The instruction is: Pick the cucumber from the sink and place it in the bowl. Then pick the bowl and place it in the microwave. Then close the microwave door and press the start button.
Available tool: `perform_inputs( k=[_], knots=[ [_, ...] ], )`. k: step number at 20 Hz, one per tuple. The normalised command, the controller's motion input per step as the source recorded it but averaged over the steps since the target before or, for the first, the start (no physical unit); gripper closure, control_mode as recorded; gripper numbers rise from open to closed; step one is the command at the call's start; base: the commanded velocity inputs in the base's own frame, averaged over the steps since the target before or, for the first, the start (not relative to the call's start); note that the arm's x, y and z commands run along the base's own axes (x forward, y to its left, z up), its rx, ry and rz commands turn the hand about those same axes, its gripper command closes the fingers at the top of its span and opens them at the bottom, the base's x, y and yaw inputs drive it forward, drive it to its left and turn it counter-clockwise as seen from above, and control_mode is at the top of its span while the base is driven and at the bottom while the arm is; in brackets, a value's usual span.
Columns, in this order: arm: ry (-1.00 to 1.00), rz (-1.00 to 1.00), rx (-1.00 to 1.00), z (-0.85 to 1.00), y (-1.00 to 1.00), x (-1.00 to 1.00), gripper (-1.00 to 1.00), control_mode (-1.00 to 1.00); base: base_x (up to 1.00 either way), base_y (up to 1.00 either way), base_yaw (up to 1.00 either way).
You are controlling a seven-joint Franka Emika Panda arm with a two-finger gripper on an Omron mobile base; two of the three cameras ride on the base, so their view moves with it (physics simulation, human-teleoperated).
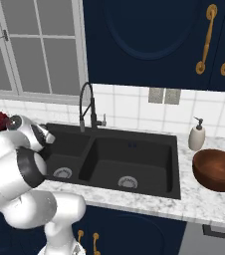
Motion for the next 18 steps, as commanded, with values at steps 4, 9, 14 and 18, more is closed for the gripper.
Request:
perform_inputs(
  k=[4,9,14,18],
  knots=[
    [0.0,0.0,0.04,1.0,-0.03,-0.85,1.0,-1.0,0.0,0.0,0.0],
    [0.0,0.0,0.0,1.0,-0.07,-0.95,1.0,-1.0,0.0,0.0,0.0],
    [0.03,0.0,0.0,1.0,-0.17,-0.9,1.0,-1.0,0.0,0.0,0.0],
    [0.02,0.0,0.0,1.0,-0.44,-0.83,1.0,-1.0,0.0,0.0,0.0]
  ],
)
